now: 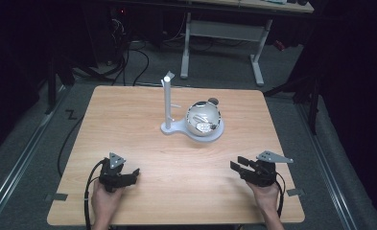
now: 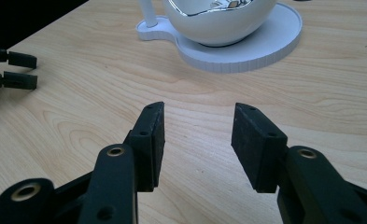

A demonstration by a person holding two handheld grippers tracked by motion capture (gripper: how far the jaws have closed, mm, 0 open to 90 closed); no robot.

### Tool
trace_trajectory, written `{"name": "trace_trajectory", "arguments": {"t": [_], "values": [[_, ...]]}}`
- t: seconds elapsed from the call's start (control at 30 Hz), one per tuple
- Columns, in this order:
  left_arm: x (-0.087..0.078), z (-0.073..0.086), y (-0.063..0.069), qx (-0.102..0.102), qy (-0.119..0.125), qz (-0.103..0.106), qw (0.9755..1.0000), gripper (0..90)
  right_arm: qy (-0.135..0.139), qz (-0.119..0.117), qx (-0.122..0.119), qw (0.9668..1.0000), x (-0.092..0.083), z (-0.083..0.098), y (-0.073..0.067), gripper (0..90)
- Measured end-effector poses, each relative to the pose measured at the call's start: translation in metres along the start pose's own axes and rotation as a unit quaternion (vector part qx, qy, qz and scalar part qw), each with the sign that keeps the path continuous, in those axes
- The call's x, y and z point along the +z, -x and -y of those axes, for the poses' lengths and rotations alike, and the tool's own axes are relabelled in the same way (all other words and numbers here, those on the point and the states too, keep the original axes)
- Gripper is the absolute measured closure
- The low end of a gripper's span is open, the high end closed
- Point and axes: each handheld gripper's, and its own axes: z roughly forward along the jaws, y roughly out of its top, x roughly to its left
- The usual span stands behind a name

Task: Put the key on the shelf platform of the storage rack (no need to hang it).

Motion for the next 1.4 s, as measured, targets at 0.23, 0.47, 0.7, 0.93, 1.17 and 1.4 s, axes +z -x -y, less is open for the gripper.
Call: {"name": "trace_trajectory", "arguments": {"t": [0.23,0.47,0.7,0.93,1.17,1.4], "values": [[0.0,0.0,0.0,0.001,0.0,0.0,1.0,20.8,-0.008,0.003,-0.003,1.0,0.006,0.004,-0.003,54.8],[0.0,0.0,0.0,0.0,0.0,0.0,1.0,20.7,-0.017,0.006,-0.008,0.9998,0.012,0.008,-0.007,55.4],[0.0,0.0,0.0,0.001,0.0,0.0,1.0,20.8,-0.027,0.004,-0.012,0.9996,0.02,0.012,-0.01,55.4],[0.0,0.0,0.0,0.0,0.0,0.0,1.0,20.8,-0.039,0.01,-0.023,0.9989,0.029,0.016,-0.012,55.1],[0.0,0.0,0.0,0.001,0.0,0.0,1.0,20.8,-0.051,0.014,-0.03,0.9982,0.04,0.02,-0.013,54.8],[0.0,0.0,0.0,-0.001,0.0,0.0,1.0,20.7,-0.063,0.029,-0.045,0.9965,0.046,0.024,-0.016,55.1]]}}
